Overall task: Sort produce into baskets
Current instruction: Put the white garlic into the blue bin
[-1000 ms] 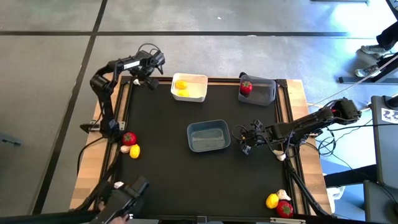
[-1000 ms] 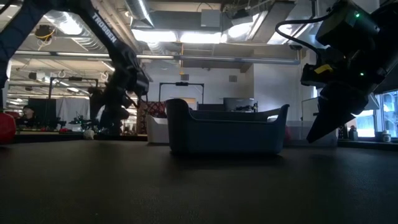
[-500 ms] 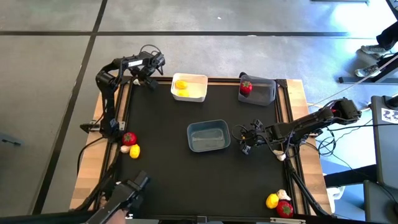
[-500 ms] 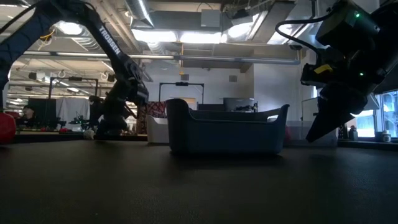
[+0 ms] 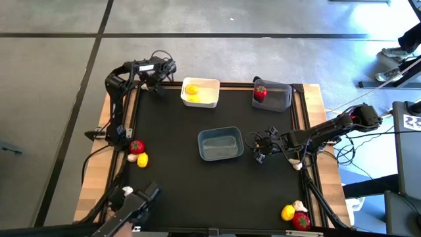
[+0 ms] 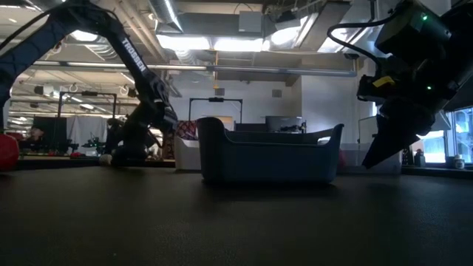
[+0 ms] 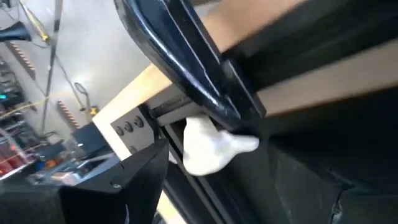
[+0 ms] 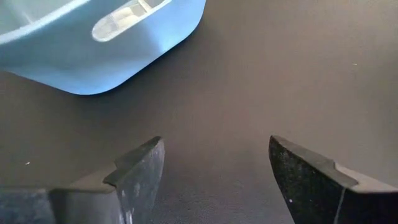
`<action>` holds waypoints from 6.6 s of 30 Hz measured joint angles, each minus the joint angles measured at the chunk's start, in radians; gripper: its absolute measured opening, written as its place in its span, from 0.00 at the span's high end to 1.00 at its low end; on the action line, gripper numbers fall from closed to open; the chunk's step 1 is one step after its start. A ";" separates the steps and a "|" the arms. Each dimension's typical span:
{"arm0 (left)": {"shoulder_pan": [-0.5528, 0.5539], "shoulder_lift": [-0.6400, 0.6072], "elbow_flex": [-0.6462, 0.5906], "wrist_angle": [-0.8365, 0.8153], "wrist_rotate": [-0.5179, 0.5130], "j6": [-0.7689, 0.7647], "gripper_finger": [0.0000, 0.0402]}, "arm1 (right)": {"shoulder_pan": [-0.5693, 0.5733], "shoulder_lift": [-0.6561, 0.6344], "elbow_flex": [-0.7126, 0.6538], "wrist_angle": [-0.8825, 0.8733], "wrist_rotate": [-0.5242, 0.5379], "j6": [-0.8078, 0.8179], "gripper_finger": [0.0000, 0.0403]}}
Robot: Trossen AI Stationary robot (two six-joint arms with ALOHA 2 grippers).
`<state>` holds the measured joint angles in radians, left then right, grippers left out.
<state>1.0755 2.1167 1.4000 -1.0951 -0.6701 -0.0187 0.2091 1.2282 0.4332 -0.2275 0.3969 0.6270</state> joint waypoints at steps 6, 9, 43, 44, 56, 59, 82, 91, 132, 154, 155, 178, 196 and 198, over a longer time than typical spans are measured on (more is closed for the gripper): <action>0.000 0.002 -0.002 -0.034 0.010 0.029 0.34 | 0.000 0.000 0.000 0.001 0.012 0.000 0.28; 0.001 0.003 -0.003 -0.045 0.021 0.047 0.39 | 0.000 0.000 0.000 0.001 0.011 0.003 0.28; -0.060 -0.157 -0.004 -0.023 0.061 0.206 0.76 | 0.000 0.000 0.000 -0.001 0.012 0.005 0.28; -0.070 -0.178 -0.004 -0.026 0.078 0.208 0.76 | 0.000 0.000 0.000 -0.003 0.012 0.004 0.28; -0.208 -0.443 -0.004 -0.023 0.266 0.136 0.76 | 0.000 0.000 0.000 -0.007 -0.022 -0.003 0.28; -0.245 -0.499 -0.003 -0.023 0.315 0.096 0.76 | 0.000 0.000 0.000 -0.007 -0.023 -0.005 0.28; -0.598 -0.581 -0.003 0.136 0.870 0.073 0.76 | 0.000 0.000 0.246 -0.104 -0.046 -0.195 0.28; -0.734 -0.581 -0.003 0.299 0.871 0.046 0.76 | 0.000 0.000 0.375 -0.042 0.057 -0.399 0.28; -0.957 -0.436 -0.004 0.844 0.867 -0.185 0.74 | 0.000 0.001 0.379 0.416 0.081 -0.976 0.72; -0.957 -0.438 -0.004 0.841 0.835 -0.153 0.62 | 0.001 0.001 0.379 0.410 0.116 -1.001 0.99; -0.957 -0.438 -0.004 0.832 0.834 -0.155 0.59 | 0.001 0.001 0.379 0.409 0.115 -1.000 0.99; -1.101 -0.459 -0.003 0.321 0.661 -0.112 0.50 | -0.014 0.051 0.362 0.208 -0.073 -0.626 0.98; -1.267 -0.459 -0.003 0.329 0.424 -0.080 0.50 | -0.219 0.261 0.359 0.267 -0.268 -0.433 0.97; -1.271 -0.459 -0.003 0.329 0.404 -0.080 0.50 | -0.225 0.278 0.359 0.278 -0.277 -0.426 0.97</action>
<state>-0.1954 1.6577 1.3968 -0.7662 -0.2666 -0.0986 -0.0157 1.5065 0.7925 0.0505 0.1200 0.2014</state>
